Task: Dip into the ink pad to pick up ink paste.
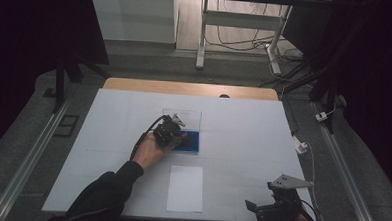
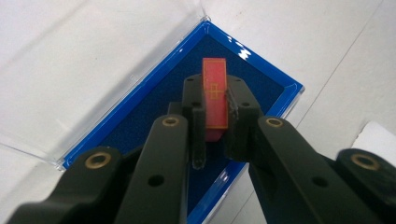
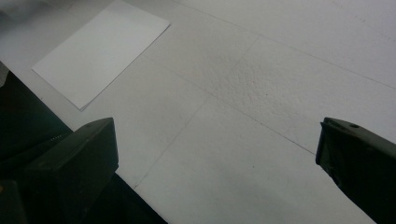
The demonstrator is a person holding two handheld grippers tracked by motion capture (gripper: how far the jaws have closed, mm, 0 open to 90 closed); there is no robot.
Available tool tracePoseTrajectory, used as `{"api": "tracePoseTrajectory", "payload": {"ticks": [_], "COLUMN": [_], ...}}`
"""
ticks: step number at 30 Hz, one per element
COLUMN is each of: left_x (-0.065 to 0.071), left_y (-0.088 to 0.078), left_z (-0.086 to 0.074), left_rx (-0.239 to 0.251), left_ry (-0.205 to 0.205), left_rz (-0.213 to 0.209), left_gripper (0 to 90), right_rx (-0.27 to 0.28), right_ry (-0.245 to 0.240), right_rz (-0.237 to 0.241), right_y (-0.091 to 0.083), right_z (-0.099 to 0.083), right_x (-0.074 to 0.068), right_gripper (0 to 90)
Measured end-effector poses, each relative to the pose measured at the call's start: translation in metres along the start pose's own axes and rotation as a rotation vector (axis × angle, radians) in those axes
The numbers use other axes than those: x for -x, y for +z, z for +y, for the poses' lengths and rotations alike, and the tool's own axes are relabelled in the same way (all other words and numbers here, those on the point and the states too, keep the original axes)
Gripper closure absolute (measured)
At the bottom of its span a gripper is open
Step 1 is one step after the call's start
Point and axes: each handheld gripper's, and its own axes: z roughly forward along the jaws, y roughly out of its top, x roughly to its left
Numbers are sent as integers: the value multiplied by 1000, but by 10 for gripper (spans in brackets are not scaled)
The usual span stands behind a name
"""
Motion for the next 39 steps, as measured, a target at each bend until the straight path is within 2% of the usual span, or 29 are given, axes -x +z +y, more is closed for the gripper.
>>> {"api": "tracePoseTrajectory", "payload": {"ticks": [3, 8, 11, 13, 17, 19, 20, 21, 23, 25, 26, 30, 39], "left_x": [1, -14, -18, -18, -14, -10, -6, -6, -1, -1, -5, -13, -15], "left_y": [0, 1, 1, 1, 1, 1, 1, 1, 1, 1, 1, 1, 1], "left_z": [0, -7, -8, -8, -7, -6, -5, -5, -4, -4, -5, -5, -5], "left_rx": [1, 35, 40, 39, 35, 31, 27, 27, 20, 21, 27, 29, 34], "left_ry": [-2, -83, -104, -106, -91, -76, -55, -55, -33, -35, -50, -67, -86], "left_rz": [7, -80, -103, -104, -80, -58, -31, -31, -2, -4, -23, -70, -84], "left_gripper": [799, 800, 800, 800, 801, 801, 801, 801, 800, 801, 800, 799, 798], "right_rx": [-2, -4, -3, -4, -4, -6, -6, -6, -10, -11, -11, -5, -1], "right_ry": [-1, -5, -3, -1, -1, -4, -4, -4, -7, -8, -9, -7, -8], "right_rz": [-1, -2, -3, -2, -2, -3, -3, -2, -3, -3, -3, -3, -5], "right_y": [0, 1, 0, 0, 0, 1, 1, 1, 1, 1, 1, 0, 0], "right_z": [0, 0, 0, 0, 0, 0, 0, 0, 0, 0, 0, 0, 0], "right_x": [0, 0, 0, 0, 0, 0, -1, -1, -1, -1, -1, -1, -1], "right_gripper": [0, 0, 0, 0, 0, 0, 0, 0, 0, 0, 0, 0, 0]}}
